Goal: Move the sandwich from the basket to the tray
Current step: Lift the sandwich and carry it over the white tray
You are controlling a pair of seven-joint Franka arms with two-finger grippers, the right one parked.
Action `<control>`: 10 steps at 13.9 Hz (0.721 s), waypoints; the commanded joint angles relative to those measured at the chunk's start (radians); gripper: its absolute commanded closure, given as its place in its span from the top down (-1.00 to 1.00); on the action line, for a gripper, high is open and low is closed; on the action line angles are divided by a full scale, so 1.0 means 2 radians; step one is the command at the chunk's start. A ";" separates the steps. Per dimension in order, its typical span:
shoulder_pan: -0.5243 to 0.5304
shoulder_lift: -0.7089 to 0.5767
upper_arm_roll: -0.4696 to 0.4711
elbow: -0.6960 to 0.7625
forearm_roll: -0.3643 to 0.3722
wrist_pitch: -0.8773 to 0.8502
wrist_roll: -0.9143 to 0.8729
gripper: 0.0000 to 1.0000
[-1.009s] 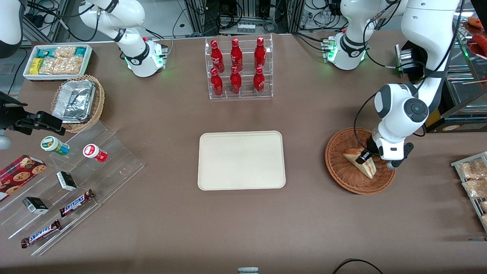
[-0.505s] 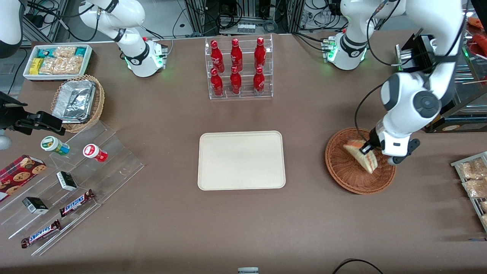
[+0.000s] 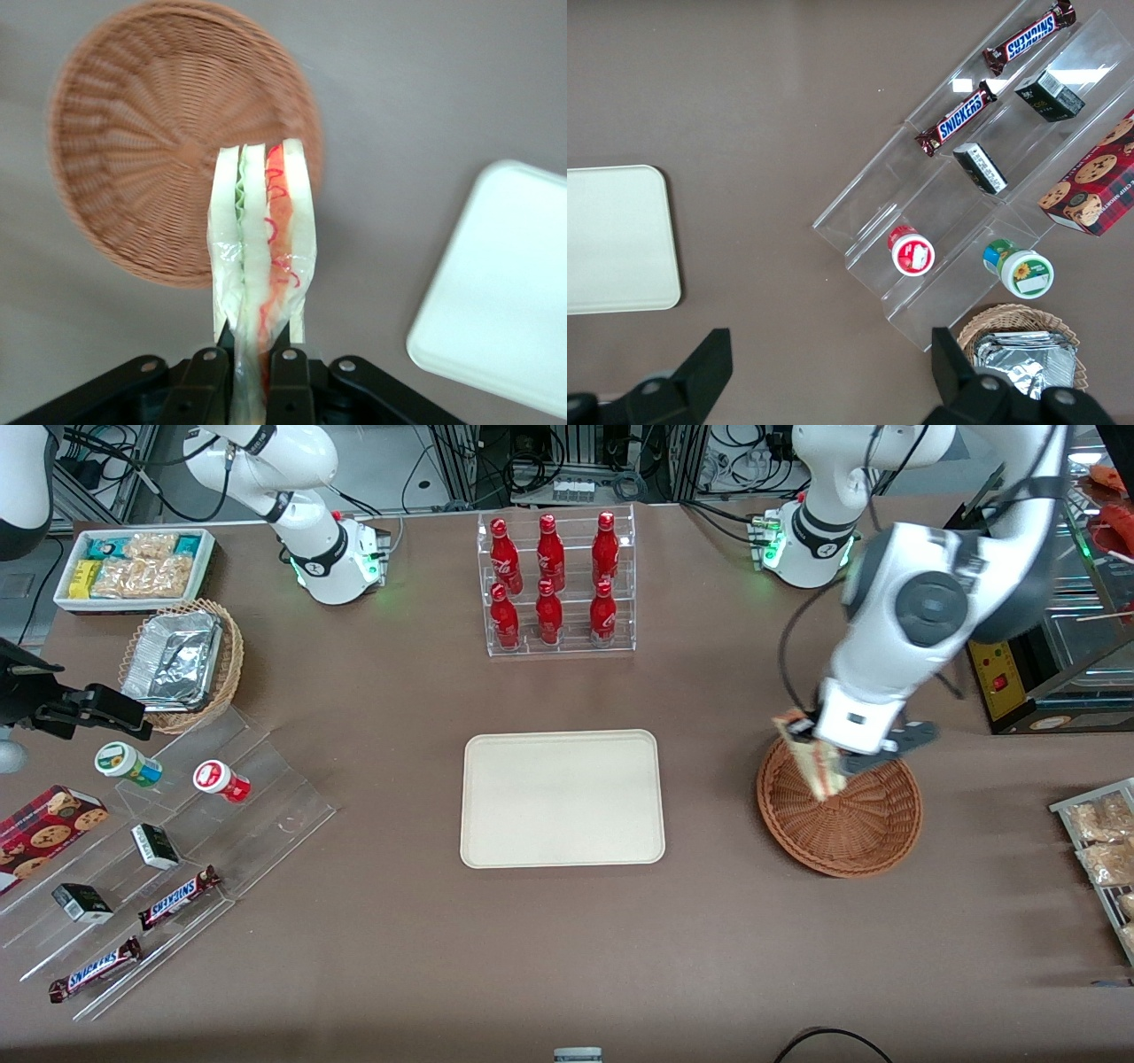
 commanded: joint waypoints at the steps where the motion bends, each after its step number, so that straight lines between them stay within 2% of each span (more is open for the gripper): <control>1: -0.056 0.048 0.000 0.049 -0.010 0.005 -0.003 -1.00; 4: -0.122 0.128 0.000 0.120 -0.010 0.006 -0.020 -1.00; 6: -0.147 0.186 0.000 0.176 -0.010 0.007 -0.026 -1.00; 8: -0.188 0.246 0.002 0.238 -0.002 0.010 -0.062 -1.00; 10: -0.201 0.282 0.002 0.271 -0.002 0.030 -0.072 -1.00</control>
